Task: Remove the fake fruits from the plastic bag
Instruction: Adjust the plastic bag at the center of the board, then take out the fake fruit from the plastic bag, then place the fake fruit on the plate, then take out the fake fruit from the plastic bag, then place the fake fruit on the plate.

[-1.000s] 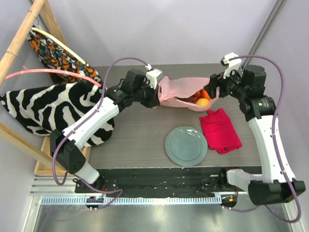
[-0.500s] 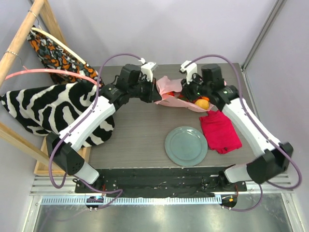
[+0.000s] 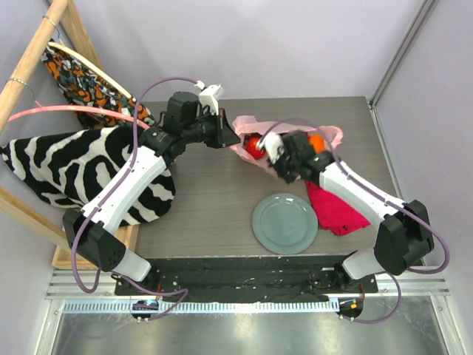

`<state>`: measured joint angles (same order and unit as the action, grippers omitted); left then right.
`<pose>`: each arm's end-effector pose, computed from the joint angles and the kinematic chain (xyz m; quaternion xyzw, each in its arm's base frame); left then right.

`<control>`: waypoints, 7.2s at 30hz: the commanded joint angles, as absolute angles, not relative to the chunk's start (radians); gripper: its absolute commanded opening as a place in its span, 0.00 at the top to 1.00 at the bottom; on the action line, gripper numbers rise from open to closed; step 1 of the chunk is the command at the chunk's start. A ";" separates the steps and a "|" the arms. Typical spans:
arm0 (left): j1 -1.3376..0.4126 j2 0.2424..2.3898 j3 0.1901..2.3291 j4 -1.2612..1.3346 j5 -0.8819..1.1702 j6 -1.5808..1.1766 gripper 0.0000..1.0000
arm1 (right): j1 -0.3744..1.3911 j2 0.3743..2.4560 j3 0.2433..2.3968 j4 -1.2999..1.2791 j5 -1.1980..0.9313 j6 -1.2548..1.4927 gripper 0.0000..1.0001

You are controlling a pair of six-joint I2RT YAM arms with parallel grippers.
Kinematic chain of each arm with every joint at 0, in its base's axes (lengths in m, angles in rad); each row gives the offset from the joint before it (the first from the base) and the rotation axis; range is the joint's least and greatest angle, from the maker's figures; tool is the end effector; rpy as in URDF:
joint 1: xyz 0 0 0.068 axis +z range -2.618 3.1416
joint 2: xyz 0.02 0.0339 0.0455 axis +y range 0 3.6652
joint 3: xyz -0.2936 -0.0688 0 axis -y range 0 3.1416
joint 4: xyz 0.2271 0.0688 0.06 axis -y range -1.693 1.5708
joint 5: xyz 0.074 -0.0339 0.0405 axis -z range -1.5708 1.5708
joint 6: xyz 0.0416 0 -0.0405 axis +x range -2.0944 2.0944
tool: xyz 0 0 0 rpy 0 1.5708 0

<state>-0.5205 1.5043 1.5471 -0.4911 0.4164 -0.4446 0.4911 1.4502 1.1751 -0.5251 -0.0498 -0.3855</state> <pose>0.2743 -0.1766 0.4275 0.1414 0.8235 -0.3967 0.3801 0.2636 0.1433 0.3181 -0.4016 0.8349 0.0429 0.3740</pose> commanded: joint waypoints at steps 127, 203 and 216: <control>-0.494 1.229 1.075 -0.420 0.422 -0.364 1.00 | 0.545 1.566 1.193 -0.351 0.084 -0.302 0.75; -0.388 1.500 1.269 -0.354 0.348 -0.462 1.00 | 0.833 1.469 1.017 -0.623 -0.242 -1.147 0.63; -0.383 1.508 1.262 -0.351 0.365 -0.466 1.00 | 0.807 1.424 1.173 -0.808 -0.232 -1.111 0.18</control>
<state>-0.4023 1.5230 1.2591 -0.3748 0.3519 -0.4648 0.8162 1.4719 1.0737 -0.7216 -0.2211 -1.1233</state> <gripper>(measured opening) 0.016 0.800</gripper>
